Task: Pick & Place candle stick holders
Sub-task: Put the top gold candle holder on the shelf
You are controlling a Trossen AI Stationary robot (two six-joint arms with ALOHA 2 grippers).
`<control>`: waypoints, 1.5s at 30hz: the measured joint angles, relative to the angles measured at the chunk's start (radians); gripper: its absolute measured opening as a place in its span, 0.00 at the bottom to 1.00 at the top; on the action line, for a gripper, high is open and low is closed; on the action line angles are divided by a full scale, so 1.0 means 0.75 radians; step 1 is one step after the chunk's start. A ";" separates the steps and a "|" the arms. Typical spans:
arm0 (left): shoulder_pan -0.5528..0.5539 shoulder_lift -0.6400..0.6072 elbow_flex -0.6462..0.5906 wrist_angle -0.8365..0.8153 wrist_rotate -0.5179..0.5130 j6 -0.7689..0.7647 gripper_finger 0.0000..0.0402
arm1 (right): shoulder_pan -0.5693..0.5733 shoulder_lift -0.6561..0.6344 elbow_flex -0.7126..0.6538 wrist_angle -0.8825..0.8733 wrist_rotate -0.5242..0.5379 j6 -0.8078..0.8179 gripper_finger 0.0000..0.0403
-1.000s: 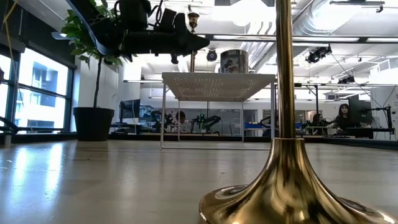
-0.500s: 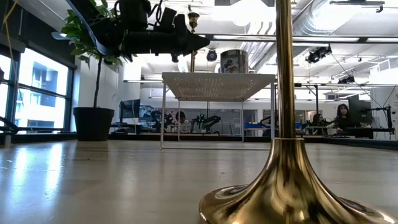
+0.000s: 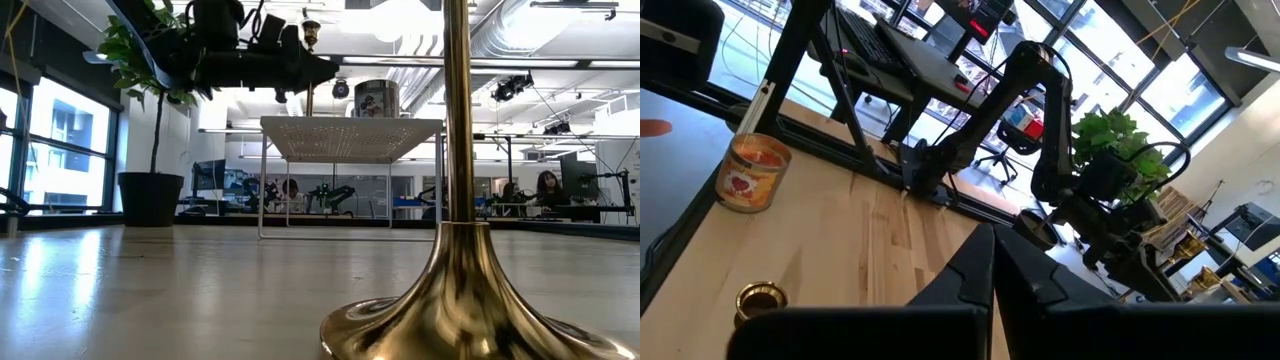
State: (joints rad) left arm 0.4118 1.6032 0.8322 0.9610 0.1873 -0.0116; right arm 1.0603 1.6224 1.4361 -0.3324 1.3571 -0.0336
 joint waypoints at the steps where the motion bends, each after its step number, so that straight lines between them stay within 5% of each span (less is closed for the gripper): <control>1: 0.000 -0.001 0.000 0.000 -0.004 0.004 0.36 | 0.000 0.000 0.000 0.000 0.000 0.000 0.00; 20: 0.000 -0.017 0.001 -0.019 0.009 -0.025 0.67 | 0.000 0.000 0.000 0.000 -0.009 0.009 0.00; 33: -0.001 -0.137 0.001 -0.203 0.504 0.037 0.71 | 0.001 0.000 0.001 0.001 -0.070 0.031 0.00; 45: 0.001 -0.220 0.001 -0.272 0.260 0.045 0.71 | 0.001 0.000 0.001 0.001 -0.120 0.074 0.00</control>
State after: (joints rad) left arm 0.4122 1.4380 0.8330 0.7569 0.3823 0.0221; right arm 1.0607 1.6222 1.4364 -0.3313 1.2671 0.0223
